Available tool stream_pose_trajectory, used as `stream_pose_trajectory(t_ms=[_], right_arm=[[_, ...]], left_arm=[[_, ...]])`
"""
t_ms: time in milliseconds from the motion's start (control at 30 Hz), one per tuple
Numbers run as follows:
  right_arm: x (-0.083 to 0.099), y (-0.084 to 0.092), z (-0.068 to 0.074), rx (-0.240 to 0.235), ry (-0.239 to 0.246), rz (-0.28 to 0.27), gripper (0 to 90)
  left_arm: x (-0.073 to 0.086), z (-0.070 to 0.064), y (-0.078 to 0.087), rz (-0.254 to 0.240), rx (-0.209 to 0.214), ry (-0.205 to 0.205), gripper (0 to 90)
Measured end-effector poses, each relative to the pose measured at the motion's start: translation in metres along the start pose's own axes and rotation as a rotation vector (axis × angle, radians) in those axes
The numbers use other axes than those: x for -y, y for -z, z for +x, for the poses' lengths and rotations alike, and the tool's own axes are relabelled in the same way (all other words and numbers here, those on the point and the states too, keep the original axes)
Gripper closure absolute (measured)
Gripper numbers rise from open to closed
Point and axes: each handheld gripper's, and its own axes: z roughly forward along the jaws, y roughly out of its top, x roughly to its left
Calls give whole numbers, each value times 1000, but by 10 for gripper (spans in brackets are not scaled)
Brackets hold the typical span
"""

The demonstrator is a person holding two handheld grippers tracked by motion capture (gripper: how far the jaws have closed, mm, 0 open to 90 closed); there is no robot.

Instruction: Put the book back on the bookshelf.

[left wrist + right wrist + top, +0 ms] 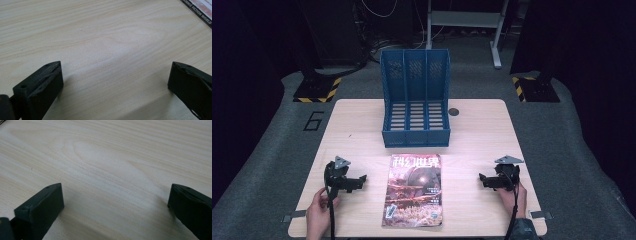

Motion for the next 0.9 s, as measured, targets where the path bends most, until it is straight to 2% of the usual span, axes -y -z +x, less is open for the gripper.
stream_pose_trajectory(t_ms=[300, 533, 567, 600, 633, 733, 767, 800, 833, 867, 900], right_arm=[[0, 0, 0, 1, -1, 0, 0], [0, 0, 0, 1, -1, 0, 0], [0, 0, 0, 1, -1, 0, 0], [0, 0, 0, 1, -1, 0, 0], [0, 0, 0, 1, -1, 0, 0], [0, 0, 0, 1, -1, 0, 0], [0, 0, 0, 1, -1, 0, 0], [0, 0, 0, 1, -1, 0, 0], [0, 0, 0, -1, -1, 1, 0], [0, 0, 0, -1, -1, 1, 0], [0, 0, 0, 1, 6, 5, 0]], left_arm=[[0, -1, -1, -5, -4, 7, 0], [-1, -6, 1, 11, 7, -8, 12], [-1, -6, 4, 7, 14, 21, 25], [-1, -6, 4, 7, 14, 21, 29], [-2, -7, 11, -5, 35, 38, 29], [-3, -14, 17, -18, 82, 40, 28], [-4, -16, 19, -14, 100, 30, 27], [-4, -16, 19, -14, 100, 30, 20], [-4, -23, 21, -10, 120, 16, 13], [-4, -23, 21, -10, 120, 16, 10], [-5, -31, 20, -22, 132, 11, 6]])
